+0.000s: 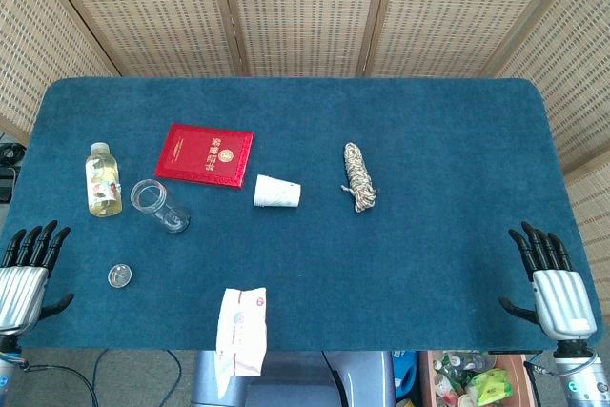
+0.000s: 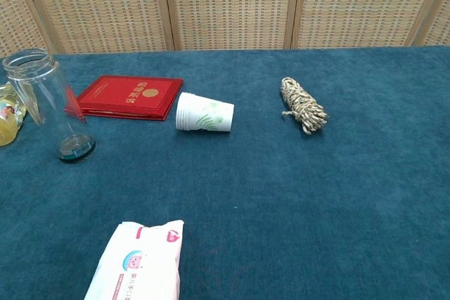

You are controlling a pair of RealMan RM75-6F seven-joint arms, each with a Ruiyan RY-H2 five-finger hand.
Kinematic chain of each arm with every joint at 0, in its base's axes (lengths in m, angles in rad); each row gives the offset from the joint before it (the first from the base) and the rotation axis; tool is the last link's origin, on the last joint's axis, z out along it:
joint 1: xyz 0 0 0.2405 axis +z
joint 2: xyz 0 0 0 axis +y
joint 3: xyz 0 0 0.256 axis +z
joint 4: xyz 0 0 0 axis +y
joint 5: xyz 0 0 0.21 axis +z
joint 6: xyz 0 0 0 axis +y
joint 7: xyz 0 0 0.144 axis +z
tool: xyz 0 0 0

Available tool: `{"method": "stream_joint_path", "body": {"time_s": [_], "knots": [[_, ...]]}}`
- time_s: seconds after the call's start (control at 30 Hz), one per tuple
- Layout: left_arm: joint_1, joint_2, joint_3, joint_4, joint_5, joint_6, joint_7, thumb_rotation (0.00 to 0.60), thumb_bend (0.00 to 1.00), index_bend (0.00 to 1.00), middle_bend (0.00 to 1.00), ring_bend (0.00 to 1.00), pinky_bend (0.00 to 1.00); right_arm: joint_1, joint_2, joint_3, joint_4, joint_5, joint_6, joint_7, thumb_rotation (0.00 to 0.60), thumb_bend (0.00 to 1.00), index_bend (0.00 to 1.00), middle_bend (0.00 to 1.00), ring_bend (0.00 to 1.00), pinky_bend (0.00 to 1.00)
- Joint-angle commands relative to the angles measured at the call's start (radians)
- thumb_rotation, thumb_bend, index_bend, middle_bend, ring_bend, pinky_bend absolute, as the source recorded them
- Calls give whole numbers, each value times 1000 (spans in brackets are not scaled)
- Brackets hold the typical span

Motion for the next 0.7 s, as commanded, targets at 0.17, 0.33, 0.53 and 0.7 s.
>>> {"method": "stream_joint_path", "body": {"time_s": [0.17,0.33,0.53,0.7], "knots": [[0,1,1,-1,0,-1,-4,600,189,0,0,0,0,1,0,-3,-3,-3,-4,-6,600,0,3,0,0,0],[1,3,2,-4,5,1,-7,600,190,0,0,0,0,2,1,-8,-8,-13,-6,-8,600,0,3,0,0,0],[-3,6,3,-2,8,-4,-23,600,190,0,0,0,0,5,-3,-8,-9,-9,-14,-20,600,0,3,0,0,0],[-8,5,8,1,17,-15,-35,600,190,0,0,0,0,5,-5,-6,-8,-6,-14,-25,600,0,3,0,0,0]]}}
